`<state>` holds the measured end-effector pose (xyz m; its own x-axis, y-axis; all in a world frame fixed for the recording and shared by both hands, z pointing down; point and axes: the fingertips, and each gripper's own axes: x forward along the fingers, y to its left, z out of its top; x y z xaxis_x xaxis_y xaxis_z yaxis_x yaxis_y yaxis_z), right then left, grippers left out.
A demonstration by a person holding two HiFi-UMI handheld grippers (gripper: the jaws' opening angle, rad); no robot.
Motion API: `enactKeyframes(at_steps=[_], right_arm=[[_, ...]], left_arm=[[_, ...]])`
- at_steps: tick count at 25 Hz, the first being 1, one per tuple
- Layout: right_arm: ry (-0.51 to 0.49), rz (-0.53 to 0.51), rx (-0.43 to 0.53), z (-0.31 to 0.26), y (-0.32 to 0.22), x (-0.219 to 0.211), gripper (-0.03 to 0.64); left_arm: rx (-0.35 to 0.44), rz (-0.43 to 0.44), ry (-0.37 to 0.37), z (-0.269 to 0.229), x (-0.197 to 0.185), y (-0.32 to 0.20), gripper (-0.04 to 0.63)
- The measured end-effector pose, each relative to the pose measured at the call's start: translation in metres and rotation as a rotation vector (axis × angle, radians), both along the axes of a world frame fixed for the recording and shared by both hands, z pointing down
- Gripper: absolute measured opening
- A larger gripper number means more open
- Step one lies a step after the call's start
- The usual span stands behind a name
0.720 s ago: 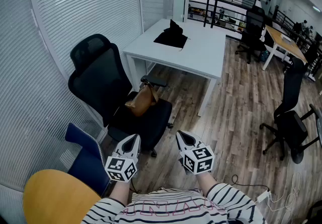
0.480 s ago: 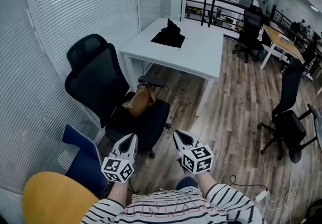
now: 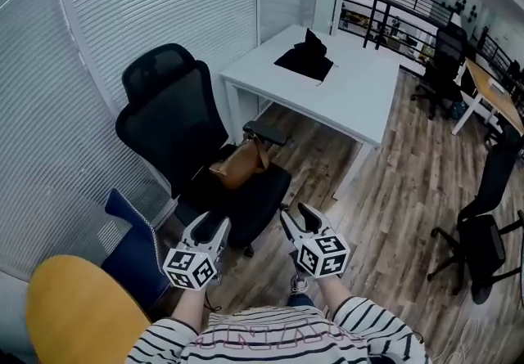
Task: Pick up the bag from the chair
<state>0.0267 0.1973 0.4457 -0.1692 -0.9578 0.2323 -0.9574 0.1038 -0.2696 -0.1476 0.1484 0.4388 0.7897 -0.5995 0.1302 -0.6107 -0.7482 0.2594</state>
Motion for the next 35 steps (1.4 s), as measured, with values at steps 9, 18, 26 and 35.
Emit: enactKeyframes(at_steps=[9, 18, 26, 35], right_arm=[[-0.015, -0.136, -0.045, 0.015, -0.055, 0.074, 0.201], [-0.044, -0.279, -0.063, 0.027, -0.097, 0.114, 0.201], [-0.078, -0.323, -0.086, 0.034, -0.124, 0.122, 0.201], [-0.064, -0.255, -0.118, 0.038, -0.170, 0.132, 0.201]], left_arm=[[-0.056, -0.170, -0.012, 0.014, 0.059, -0.031, 0.179], [-0.094, -0.393, 0.027, 0.027, 0.077, -0.037, 0.190], [-0.162, -0.491, 0.055, 0.042, 0.073, -0.052, 0.196], [-0.204, -0.439, 0.129, 0.048, 0.085, -0.120, 0.196]])
